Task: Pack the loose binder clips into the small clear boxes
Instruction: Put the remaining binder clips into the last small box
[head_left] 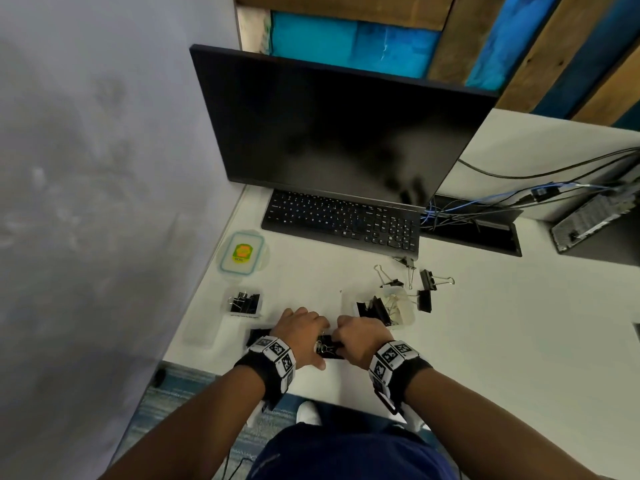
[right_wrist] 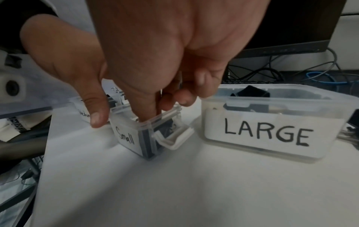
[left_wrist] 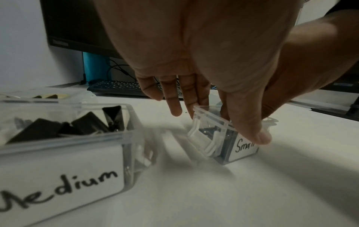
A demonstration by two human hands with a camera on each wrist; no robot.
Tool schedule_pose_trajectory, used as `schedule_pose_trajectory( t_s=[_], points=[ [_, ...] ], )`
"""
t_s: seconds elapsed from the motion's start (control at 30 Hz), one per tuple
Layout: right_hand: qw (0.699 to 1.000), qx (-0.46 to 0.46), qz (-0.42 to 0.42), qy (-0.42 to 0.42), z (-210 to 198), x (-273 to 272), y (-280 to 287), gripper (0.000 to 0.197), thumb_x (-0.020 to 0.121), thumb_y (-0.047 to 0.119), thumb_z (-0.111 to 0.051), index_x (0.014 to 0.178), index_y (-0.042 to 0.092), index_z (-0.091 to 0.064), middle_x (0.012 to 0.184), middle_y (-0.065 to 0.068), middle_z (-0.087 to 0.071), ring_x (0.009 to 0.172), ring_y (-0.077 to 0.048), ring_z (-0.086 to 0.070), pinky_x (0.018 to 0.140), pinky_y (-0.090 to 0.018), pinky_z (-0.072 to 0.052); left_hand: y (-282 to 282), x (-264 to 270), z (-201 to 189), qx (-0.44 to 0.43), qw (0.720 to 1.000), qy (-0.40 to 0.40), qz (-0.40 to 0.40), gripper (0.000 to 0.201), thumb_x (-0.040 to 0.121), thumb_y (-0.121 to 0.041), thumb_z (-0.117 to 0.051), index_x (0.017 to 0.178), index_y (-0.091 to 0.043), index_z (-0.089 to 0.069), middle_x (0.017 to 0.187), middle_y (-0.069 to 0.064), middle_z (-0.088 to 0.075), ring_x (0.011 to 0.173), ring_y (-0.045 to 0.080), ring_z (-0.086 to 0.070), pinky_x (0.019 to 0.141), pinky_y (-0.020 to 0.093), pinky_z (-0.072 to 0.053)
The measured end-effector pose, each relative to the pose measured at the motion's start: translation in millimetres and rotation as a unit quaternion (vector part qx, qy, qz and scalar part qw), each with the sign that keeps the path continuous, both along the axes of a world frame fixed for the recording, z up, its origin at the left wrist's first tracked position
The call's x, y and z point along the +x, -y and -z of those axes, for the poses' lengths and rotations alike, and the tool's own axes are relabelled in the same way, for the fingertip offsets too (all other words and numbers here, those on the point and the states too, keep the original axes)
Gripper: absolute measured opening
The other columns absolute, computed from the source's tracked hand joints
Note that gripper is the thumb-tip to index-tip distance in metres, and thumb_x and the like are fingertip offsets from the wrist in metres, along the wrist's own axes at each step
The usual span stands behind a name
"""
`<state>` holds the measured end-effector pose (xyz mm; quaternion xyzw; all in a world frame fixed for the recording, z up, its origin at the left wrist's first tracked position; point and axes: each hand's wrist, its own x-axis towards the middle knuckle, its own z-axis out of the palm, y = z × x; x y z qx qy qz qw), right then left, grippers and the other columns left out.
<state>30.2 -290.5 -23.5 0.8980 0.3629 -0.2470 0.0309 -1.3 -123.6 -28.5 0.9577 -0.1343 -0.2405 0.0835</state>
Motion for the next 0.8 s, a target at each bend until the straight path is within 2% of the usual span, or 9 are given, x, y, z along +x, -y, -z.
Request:
schedule_pose_trajectory(
  t_s=[0.1,0.2,0.37,0.47,0.67,0.8],
  points=[
    [1.000,0.014,0.002,-0.006,2.3,0.8,1.4,0.031,0.093,0.032,-0.055,0.118,0.019,-0.065,0.111,-0.002,-0.055,0.096,-0.027,-0.061,0.073,-0.035,-0.050,0.0,-1.2,1.2,0.002,1.000,0.002,-0.003,0.077,0.069,-0.057,-0.075,0.133,-0.024,-0.046,0.127,-0.004,-0.054,0.119,0.021,-0.043,0.100,0.038,-0.031],
    [0.996,0.068,0.047,-0.019,4.2,1.1,5.4,0.036,0.093,0.037,-0.052,0.125,0.022,-0.060,0.115,0.000,-0.055,0.100,-0.026,-0.061,0.078,-0.036,-0.052,-4.1,0.0,0.3,0.008,1.000,0.015,0.000,0.073,0.073,-0.057,-0.071,0.134,-0.025,-0.046,0.127,-0.004,-0.056,0.119,0.021,-0.043,0.099,0.039,-0.031],
    [0.983,0.147,0.109,-0.032,2.0,7.1,9.2,0.039,0.093,0.022,-0.049,0.132,0.016,-0.052,0.132,-0.003,-0.047,0.107,-0.028,-0.060,0.086,-0.037,-0.053,-24.7,10.6,-4.5,0.001,0.998,0.037,-0.046,0.074,0.075,-0.053,-0.071,0.139,-0.032,-0.041,0.136,-0.009,-0.052,0.124,0.019,-0.040,0.100,0.038,-0.029],
    [0.974,0.173,0.145,-0.030,-0.6,11.8,9.2,0.042,0.093,0.013,-0.048,0.134,0.015,-0.052,0.136,-0.005,-0.048,0.112,-0.027,-0.060,0.094,-0.033,-0.049,-37.1,18.4,-10.8,0.003,0.997,0.048,-0.066,0.074,0.074,-0.050,-0.073,0.138,-0.035,-0.042,0.137,-0.012,-0.050,0.124,0.017,-0.040,0.100,0.038,-0.029],
    [0.970,0.179,0.161,-0.028,-3.6,14.2,8.4,0.039,0.095,0.019,-0.049,0.134,0.017,-0.053,0.137,-0.003,-0.049,0.114,-0.026,-0.059,0.095,-0.034,-0.049,-49.3,24.6,-16.1,0.005,0.995,0.063,-0.079,0.072,0.072,-0.045,-0.076,0.136,-0.037,-0.043,0.135,-0.014,-0.051,0.123,0.015,-0.040,0.098,0.036,-0.028],
    [0.978,0.174,0.117,-0.001,-6.8,15.7,1.1,0.034,0.096,0.027,-0.048,0.128,0.024,-0.059,0.132,0.001,-0.051,0.113,-0.024,-0.057,0.088,-0.036,-0.052,-48.0,25.2,-15.8,0.000,0.995,0.057,-0.077,0.073,0.070,-0.052,-0.074,0.135,-0.037,-0.044,0.135,-0.014,-0.052,0.123,0.014,-0.040,0.098,0.036,-0.028]
  ],
)
